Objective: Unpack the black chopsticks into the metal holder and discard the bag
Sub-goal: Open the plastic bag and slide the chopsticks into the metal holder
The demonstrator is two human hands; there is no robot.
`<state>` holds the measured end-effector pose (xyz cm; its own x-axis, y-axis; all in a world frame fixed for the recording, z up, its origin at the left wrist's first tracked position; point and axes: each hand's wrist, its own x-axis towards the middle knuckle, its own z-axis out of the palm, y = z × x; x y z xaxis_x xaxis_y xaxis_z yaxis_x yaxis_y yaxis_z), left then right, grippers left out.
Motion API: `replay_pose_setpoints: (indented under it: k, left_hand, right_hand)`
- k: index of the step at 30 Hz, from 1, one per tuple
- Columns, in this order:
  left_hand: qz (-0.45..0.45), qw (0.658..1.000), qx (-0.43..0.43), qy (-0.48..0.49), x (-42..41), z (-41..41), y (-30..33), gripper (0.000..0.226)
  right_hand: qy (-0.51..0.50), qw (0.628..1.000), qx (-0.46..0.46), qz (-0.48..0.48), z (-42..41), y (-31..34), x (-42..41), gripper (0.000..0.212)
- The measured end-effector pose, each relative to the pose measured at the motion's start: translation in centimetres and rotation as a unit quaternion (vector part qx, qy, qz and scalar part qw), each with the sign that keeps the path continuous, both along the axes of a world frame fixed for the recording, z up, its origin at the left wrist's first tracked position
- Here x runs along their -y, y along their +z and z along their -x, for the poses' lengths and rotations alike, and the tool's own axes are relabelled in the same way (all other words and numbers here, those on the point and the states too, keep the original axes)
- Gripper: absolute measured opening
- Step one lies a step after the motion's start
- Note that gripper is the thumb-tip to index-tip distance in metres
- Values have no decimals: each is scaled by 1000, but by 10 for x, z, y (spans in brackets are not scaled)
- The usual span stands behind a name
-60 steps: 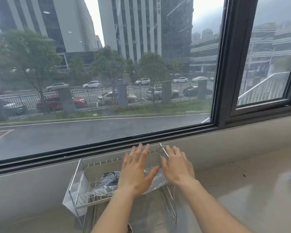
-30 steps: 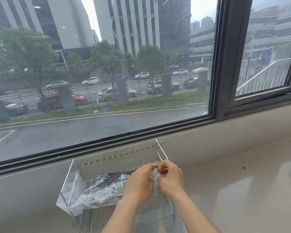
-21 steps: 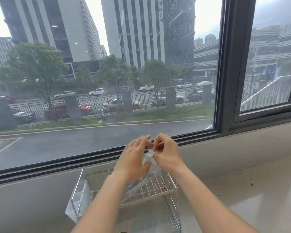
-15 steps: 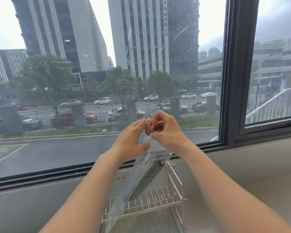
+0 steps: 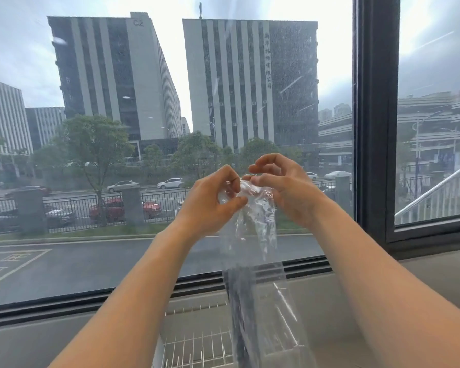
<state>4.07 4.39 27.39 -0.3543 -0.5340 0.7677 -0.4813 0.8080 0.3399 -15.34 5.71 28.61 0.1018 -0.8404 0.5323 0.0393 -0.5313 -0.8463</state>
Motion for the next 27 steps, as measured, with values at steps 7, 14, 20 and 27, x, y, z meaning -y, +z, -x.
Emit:
replay_pose_setpoints:
  k: [7,14,20,27]
  left_hand:
    - [72,982,16,174,1,-2,0,21]
    - [77,983,35,163,-5,-16,-9,40]
    - [-34,988,-111,106,-13,-47,1,25]
    - [-248,966,43,51,-24,-59,-8,65]
  right_hand:
    - [48,987,-99,-115,4,-44,-16,40]
    - [-15,987,-125,-97,-7,-57,-5,7]
    - [-34,987,-115,-103,5,-66,-5,8]
    - [-30,986,-121,-107,10,-59,-6,12]
